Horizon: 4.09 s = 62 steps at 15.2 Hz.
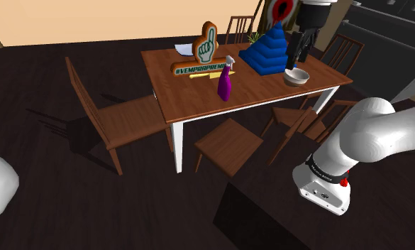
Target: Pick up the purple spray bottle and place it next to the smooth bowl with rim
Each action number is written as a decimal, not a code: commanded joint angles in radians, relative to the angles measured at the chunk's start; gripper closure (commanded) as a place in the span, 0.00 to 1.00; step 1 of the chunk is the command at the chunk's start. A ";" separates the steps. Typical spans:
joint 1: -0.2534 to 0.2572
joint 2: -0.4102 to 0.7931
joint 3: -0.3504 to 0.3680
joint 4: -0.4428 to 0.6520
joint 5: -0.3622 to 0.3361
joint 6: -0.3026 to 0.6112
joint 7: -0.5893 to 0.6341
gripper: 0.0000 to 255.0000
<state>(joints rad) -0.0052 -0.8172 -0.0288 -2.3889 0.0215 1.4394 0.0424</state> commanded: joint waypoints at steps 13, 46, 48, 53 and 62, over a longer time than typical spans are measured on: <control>-0.030 0.167 -0.033 -0.235 -0.078 0.598 -0.044 0.00; -0.073 0.854 -0.085 -0.129 -0.150 1.437 -0.062 1.00; -0.073 0.854 -0.085 -0.129 -0.150 1.437 -0.062 1.00; -0.073 0.854 -0.085 -0.129 -0.150 1.437 -0.062 1.00; -0.072 0.759 -0.082 -0.107 -0.143 1.320 -0.073 1.00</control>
<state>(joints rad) -0.0778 -0.0494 -0.1118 -2.5008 -0.1215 2.7739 -0.0312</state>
